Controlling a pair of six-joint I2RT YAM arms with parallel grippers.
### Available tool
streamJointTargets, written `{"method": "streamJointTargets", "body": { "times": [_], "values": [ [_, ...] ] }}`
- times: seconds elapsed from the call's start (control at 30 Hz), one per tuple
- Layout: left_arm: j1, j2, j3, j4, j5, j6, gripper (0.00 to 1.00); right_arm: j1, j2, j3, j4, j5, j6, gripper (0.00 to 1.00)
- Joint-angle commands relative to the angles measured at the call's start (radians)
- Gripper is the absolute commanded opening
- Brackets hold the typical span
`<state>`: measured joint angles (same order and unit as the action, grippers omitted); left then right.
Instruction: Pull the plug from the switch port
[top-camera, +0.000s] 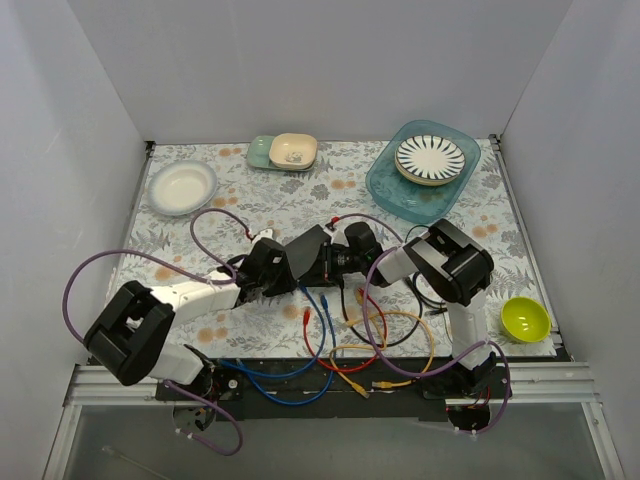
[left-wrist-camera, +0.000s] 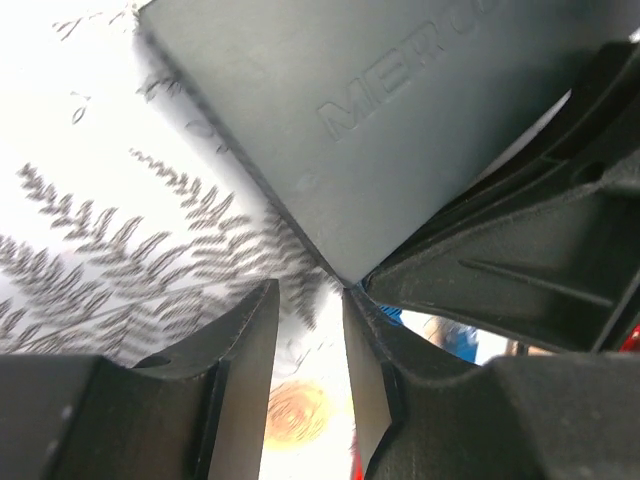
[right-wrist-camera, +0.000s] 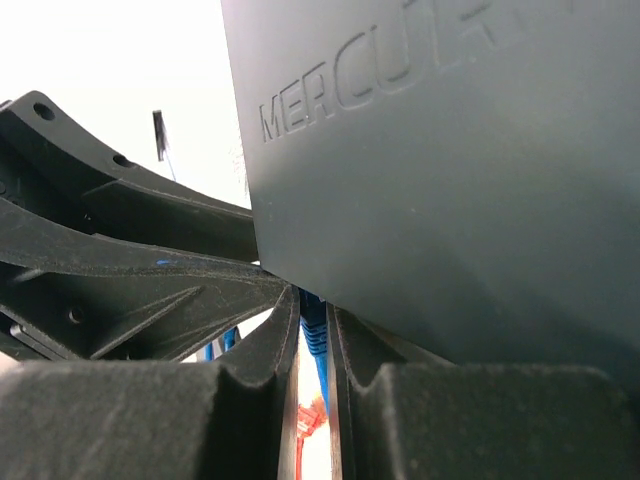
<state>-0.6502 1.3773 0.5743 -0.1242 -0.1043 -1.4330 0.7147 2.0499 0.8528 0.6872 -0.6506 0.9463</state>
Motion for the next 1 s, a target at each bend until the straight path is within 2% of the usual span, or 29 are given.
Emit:
{"method": "streamJointTargets", "body": {
  "times": [0.0, 0.43, 0.53, 0.57, 0.73, 0.83, 0.87, 0.93, 0.97],
  "values": [
    [0.006, 0.087, 0.018, 0.015, -0.126, -0.056, 0.33, 0.003, 0.013, -0.083, -0.206, 0.086, -0.060, 0.01],
    [0.006, 0.180, 0.084, -0.015, -0.137, -0.130, 0.33, 0.023, -0.036, -0.178, -0.252, 0.055, -0.141, 0.01],
    [0.006, 0.158, 0.087, -0.045, -0.159, -0.145, 0.34, 0.003, -0.118, -0.236, -0.250, 0.130, -0.130, 0.01],
    [0.007, 0.125, 0.084, -0.058, -0.167, -0.156, 0.34, -0.003, -0.198, -0.251, -0.261, 0.161, -0.135, 0.01],
    [0.032, 0.005, 0.071, -0.098, -0.177, -0.172, 0.36, -0.040, -0.396, -0.151, -0.683, 0.507, -0.319, 0.01],
    [0.049, -0.041, 0.091, -0.117, -0.123, -0.156, 0.38, -0.047, -0.464, -0.101, -0.802, 0.577, -0.403, 0.01],
    [0.050, -0.047, 0.102, -0.127, -0.106, -0.144, 0.39, -0.047, -0.502, -0.068, -0.817, 0.586, -0.417, 0.17],
    [0.053, -0.057, 0.137, -0.149, -0.066, -0.122, 0.41, -0.047, -0.557, -0.046, -0.834, 0.627, -0.437, 0.32],
    [0.052, -0.061, 0.145, -0.169, -0.055, -0.119, 0.43, -0.049, -0.620, -0.022, -0.842, 0.640, -0.442, 0.43]
  ]
}}
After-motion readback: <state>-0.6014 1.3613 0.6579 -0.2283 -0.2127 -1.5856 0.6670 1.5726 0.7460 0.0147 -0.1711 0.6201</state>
